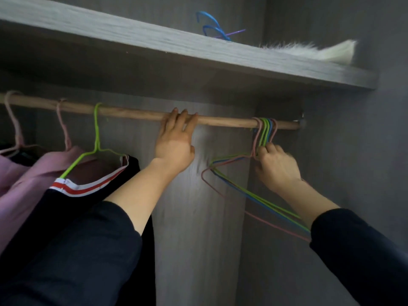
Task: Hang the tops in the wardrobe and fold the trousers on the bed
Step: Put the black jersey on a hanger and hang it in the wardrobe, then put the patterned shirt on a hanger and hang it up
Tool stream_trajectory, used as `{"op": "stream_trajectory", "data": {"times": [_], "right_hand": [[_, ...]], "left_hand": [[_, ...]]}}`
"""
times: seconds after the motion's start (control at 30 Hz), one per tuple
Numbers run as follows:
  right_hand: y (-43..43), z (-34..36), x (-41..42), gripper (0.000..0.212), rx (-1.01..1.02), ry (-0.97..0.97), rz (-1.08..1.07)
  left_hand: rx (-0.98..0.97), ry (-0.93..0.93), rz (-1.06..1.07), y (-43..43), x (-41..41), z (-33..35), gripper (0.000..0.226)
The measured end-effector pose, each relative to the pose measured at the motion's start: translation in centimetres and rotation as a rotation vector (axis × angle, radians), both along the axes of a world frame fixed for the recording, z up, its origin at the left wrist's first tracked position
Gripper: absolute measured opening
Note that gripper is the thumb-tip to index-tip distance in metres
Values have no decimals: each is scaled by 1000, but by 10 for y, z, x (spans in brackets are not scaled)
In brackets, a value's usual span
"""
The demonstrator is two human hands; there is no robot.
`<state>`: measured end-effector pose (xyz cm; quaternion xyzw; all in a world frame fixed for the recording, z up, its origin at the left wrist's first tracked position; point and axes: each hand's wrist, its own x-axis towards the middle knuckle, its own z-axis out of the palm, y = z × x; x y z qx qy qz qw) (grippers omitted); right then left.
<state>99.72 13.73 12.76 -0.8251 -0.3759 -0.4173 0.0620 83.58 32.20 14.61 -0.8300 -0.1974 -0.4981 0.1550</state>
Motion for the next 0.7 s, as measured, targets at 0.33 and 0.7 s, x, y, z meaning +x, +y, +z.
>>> {"op": "stream_trajectory", "data": {"times": [0.33,0.7], "right_hand": [[-1,14,-7,26,169,333,125],[32,22,-36,19,410,684,417]], "left_hand": [[31,-74,-25,2,3,-1,76],[-81,152,63,-6,-10,17,81]]}}
